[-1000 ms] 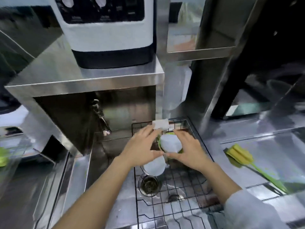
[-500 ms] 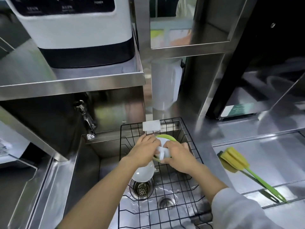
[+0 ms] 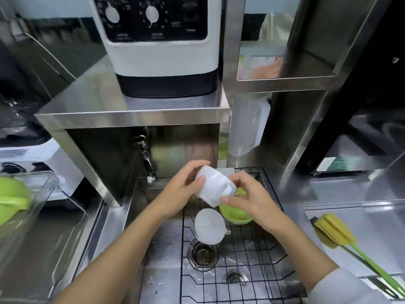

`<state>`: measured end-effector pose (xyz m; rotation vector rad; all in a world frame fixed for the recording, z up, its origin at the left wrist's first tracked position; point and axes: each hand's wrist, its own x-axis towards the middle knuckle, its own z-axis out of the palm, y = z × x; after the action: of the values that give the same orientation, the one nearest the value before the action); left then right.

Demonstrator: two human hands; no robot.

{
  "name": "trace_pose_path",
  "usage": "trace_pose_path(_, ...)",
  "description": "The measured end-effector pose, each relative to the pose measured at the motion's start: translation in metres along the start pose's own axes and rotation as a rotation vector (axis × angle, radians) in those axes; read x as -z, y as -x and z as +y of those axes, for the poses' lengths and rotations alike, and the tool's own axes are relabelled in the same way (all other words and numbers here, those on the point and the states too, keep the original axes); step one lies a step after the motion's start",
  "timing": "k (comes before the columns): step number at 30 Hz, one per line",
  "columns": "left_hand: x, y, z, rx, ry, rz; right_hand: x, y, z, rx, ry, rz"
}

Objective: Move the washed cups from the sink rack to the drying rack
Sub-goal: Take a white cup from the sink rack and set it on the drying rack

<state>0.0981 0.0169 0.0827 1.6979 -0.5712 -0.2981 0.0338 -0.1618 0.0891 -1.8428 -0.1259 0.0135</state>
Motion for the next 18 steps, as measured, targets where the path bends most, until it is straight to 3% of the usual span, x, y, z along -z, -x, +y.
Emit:
trace_pose_path(4, 0.034, 0.036, 0.014, -0.053, 0.007, 0.019, -0.025, -0.008, -0.025, 0.038, -0.196, -0.027)
trace_pose_path(7, 0.059, 0.068, 0.022, -0.045, -0.196, -0.009, -0.054, -0.013, -0.044, 0.058, -0.354, -0.086)
trace_pose_path(10, 0.08, 0.092, 0.027, -0.143, -0.413, 0.157, -0.091, -0.019, -0.069, 0.111, -0.361, -0.153)
trace_pose_path(14, 0.118, 0.121, 0.035, -0.321, -0.489, 0.481, -0.143, -0.024, -0.105, 0.182, -0.415, -0.234)
trace_pose_path(18, 0.17, 0.159, 0.055, -0.414, -0.521, 0.6, -0.196, -0.032, -0.144, 0.246, -0.445, -0.34)
